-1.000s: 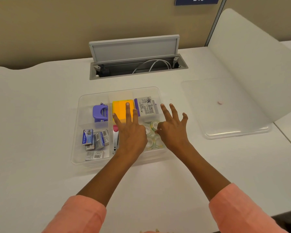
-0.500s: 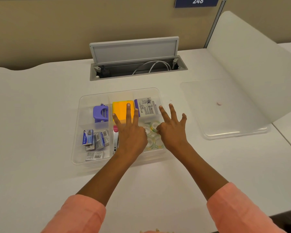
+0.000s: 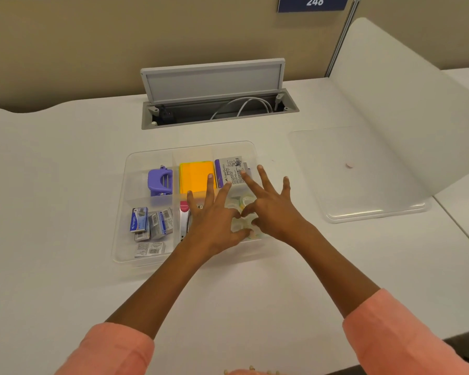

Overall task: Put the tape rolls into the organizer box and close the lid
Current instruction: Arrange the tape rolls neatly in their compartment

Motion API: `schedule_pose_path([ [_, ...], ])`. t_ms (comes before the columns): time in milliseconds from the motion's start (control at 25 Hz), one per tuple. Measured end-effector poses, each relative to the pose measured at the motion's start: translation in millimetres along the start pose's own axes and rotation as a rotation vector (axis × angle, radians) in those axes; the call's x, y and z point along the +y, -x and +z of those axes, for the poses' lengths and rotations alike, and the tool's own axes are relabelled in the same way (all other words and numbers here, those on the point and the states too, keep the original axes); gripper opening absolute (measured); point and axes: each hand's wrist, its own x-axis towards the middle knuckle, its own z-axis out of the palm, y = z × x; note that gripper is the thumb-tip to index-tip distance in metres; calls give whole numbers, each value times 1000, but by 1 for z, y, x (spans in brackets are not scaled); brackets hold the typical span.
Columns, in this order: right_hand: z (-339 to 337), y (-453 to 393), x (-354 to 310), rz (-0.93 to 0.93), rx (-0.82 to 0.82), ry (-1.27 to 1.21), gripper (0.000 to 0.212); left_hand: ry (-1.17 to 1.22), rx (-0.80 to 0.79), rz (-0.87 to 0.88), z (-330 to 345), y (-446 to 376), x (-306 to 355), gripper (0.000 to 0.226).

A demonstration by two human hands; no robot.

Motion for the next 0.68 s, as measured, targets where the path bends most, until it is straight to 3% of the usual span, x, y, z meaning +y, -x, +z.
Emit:
schedule_pose_path([
  [160,5,0,-1,19,-27,40,22,-76,-51,-37,-2,-3,-2,78],
  [400,4,4,1,31,32,-76,19,-93,-95,-84,-12,-2,2,53],
  [680,-1,8,1,27,58,-62,16,-97,-129,-74,-14,-3,4,49],
])
